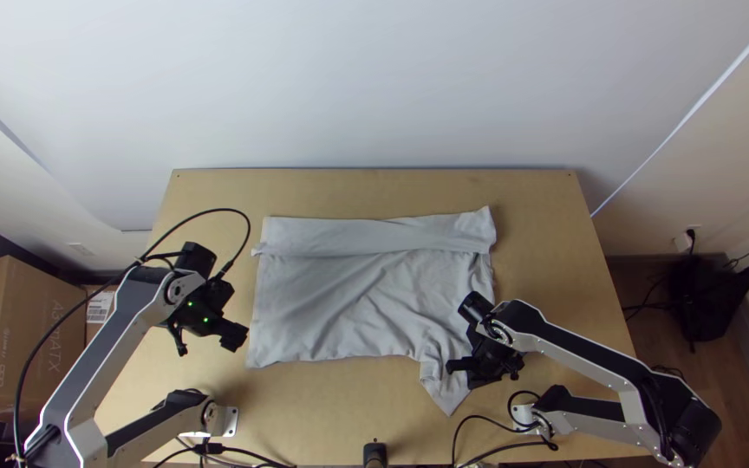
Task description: Fold the t-shirt
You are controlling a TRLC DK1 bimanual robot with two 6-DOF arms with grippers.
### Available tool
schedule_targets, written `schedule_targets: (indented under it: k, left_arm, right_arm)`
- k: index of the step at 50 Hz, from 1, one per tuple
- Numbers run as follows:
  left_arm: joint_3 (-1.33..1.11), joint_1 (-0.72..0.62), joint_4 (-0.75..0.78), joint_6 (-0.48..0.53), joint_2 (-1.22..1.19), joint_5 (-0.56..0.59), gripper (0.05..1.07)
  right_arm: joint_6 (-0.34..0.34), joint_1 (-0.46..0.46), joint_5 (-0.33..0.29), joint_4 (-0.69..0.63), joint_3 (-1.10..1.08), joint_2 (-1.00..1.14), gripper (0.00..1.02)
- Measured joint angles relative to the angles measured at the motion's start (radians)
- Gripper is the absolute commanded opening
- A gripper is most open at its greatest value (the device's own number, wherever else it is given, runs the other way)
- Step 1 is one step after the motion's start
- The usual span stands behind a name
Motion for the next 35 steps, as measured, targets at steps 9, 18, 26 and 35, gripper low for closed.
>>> schedule_targets:
  k: [9, 18, 26, 35]
  left_arm:
    - [-0.054, -0.066, -0.025, 0.005, 0.039, -0.003, 0.95]
    - [-0.126, -0.130, 0.031, -0.003, 0.117, -0.003, 0.88]
    - [-0.155, -0.201, 0.095, -0.030, 0.174, -0.003, 0.78]
    - [-0.165, -0.222, 0.129, -0.040, 0.205, -0.003, 0.69]
  right_arm:
    - [0.000, 0.000, 0.000, 0.001, 0.000, -0.015, 0.02]
    - [0.000, 0.000, 0.000, 0.001, 0.000, -0.029, 0.02]
    - [0.000, 0.000, 0.000, 0.001, 0.000, -0.035, 0.02]
    - [0.000, -0.010, 0.000, 0.001, 0.000, -0.044, 0.02]
